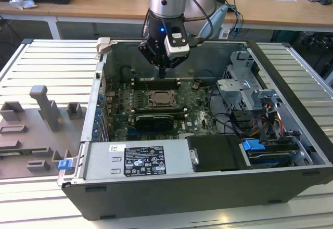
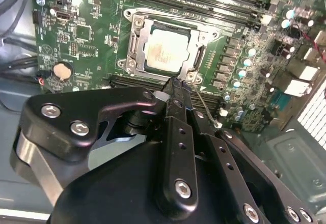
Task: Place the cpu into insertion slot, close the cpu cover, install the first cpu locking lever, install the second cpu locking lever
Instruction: 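Install the first cpu locking lever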
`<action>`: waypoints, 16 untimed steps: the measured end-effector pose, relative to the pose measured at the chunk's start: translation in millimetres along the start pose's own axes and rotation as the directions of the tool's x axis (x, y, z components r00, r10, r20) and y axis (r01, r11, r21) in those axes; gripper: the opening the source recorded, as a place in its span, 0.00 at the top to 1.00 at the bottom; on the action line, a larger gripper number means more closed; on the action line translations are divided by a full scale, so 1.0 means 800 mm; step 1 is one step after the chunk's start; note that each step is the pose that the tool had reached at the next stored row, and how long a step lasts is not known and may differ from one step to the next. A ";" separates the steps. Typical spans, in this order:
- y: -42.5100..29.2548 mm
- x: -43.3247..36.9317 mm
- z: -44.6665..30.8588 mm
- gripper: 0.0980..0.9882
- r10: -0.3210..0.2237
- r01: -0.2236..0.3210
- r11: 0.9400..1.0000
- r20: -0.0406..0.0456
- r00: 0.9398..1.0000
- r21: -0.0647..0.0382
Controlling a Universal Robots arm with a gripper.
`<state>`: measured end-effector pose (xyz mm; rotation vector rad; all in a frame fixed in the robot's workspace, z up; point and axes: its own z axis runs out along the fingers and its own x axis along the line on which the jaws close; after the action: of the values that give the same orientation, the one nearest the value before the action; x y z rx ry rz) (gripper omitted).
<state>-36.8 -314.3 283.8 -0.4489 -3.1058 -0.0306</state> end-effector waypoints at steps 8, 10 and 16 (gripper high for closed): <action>0.0000 0.000 0.0001 0.99 -0.093 0.093 0.996 -0.002 0.996 0.000; 0.0000 0.000 0.0000 0.99 -0.114 0.114 0.993 -0.002 0.993 0.001; 0.0000 0.000 0.0000 0.99 -0.194 0.194 0.981 -0.004 0.981 0.001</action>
<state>-36.8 -314.3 283.7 -0.1435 -3.1330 -0.0300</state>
